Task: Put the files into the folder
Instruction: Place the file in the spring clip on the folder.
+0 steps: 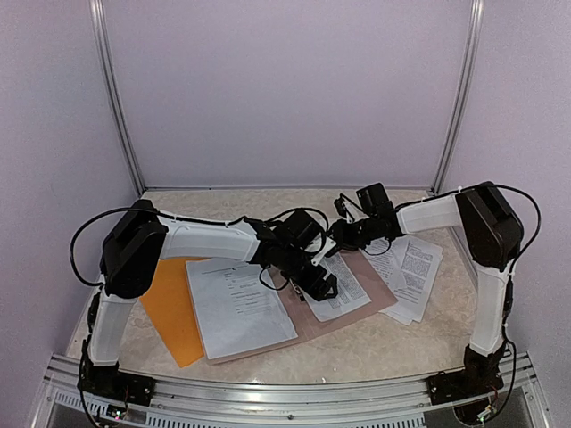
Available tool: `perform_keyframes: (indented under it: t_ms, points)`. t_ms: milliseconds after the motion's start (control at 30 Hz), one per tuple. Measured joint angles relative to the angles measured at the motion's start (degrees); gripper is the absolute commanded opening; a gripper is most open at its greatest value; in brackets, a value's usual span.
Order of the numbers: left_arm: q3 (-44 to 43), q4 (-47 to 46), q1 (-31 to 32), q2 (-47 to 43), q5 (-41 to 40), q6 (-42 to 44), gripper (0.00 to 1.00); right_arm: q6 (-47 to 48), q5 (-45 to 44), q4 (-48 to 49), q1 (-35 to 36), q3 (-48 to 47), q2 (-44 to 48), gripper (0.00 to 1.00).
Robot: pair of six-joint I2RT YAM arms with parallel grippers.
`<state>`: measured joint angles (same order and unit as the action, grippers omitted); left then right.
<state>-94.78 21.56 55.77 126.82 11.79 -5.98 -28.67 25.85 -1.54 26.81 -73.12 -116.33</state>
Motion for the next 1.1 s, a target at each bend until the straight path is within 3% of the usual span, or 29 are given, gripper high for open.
perform_keyframes:
  t_ms: [467,900,1100]
  points:
    - [-4.5,1.1,0.1,4.8,2.5,1.4,0.9,-0.8,0.3,2.2,0.0,1.0,0.0,0.36]
    - [-4.5,1.8,0.1,4.9,1.9,1.8,0.89,2.0,-0.7,-1.1,0.0,-1.3,0.0,0.55]
    - [-3.8,1.1,0.0,4.6,1.4,1.9,0.89,4.7,-3.3,-4.2,-0.5,-4.1,0.4,0.57]
